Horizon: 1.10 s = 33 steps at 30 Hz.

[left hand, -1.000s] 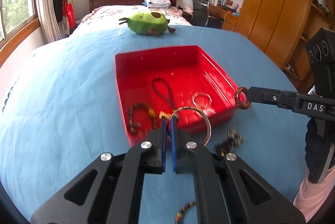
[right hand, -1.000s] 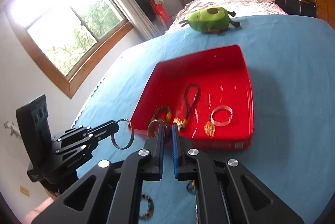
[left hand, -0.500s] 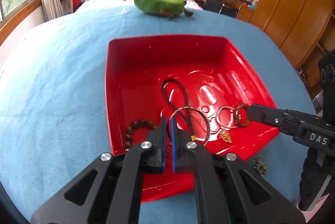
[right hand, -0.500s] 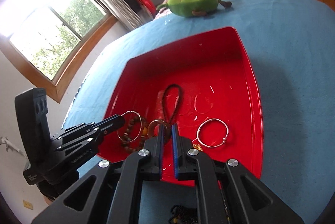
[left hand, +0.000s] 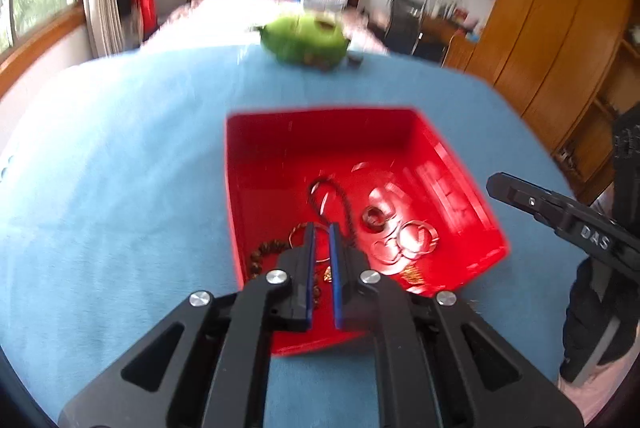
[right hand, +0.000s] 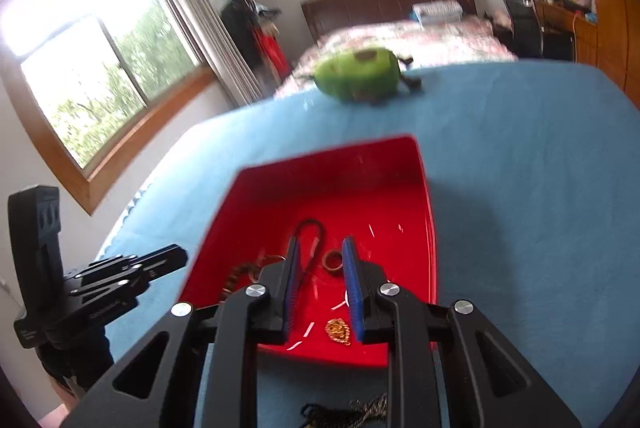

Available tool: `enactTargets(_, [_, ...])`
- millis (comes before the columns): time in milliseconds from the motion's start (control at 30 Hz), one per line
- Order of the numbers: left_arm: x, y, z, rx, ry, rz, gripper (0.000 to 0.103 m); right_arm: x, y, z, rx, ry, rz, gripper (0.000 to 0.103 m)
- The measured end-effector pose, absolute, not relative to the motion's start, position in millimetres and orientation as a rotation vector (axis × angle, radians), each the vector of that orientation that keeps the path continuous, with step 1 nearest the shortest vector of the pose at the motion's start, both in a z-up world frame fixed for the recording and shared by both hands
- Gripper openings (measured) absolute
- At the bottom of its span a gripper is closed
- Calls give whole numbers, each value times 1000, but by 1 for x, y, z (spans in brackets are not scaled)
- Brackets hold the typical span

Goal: Organize jewelry
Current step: 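Open both tools to drop the rings into the tin, then move both open tools back toward the silver watch and chains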

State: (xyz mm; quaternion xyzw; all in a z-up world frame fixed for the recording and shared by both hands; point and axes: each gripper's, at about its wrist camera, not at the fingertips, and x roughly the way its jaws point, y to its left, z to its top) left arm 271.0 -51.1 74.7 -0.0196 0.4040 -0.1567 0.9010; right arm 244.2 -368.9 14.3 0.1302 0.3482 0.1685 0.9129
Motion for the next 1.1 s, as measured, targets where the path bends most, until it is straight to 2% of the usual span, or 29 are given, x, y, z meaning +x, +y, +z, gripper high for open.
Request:
enactTargets(133, [240, -46, 96, -49, 803, -331, 30, 221, -379, 29, 309, 699, 381, 24])
enactTargets(200, [224, -48, 98, -27, 787, -318, 32, 214, -377, 30, 311, 708, 384, 24])
enactTargets(267, [210, -49, 95, -16, 794, -324, 44, 208, -376, 27, 310, 732, 388, 30])
enactTargets(367, [193, -51, 87, 9, 796, -302, 49, 199, -372, 19, 302, 764, 392, 32])
enactTargets(400, [187, -50, 85, 14, 794, -302, 55, 195, -371, 16, 301, 771, 393, 34])
enactTargets(433, [181, -49, 82, 17, 790, -301, 64, 189, -370, 12, 302, 779, 394, 40])
enactTargets(467, [175, -48, 79, 20, 785, -298, 71, 184, -370, 8, 304, 782, 394, 52])
enactTargets(533, [160, -45, 72, 22, 767, -286, 78, 170, -372, -2, 307, 789, 380, 63])
enactTargets(600, [149, -43, 68, 20, 762, -277, 82, 159, -372, -10, 305, 797, 376, 65])
enactTargets(667, [135, -41, 62, 17, 762, -272, 84, 145, -370, -17, 306, 803, 386, 77])
enactTargets(867, [106, -34, 50, 13, 780, -285, 90, 104, -362, -33, 284, 813, 409, 84])
enactTargets(1100, [96, -28, 20, -10, 947, -342, 93, 77, -360, -59, 274, 921, 423, 88])
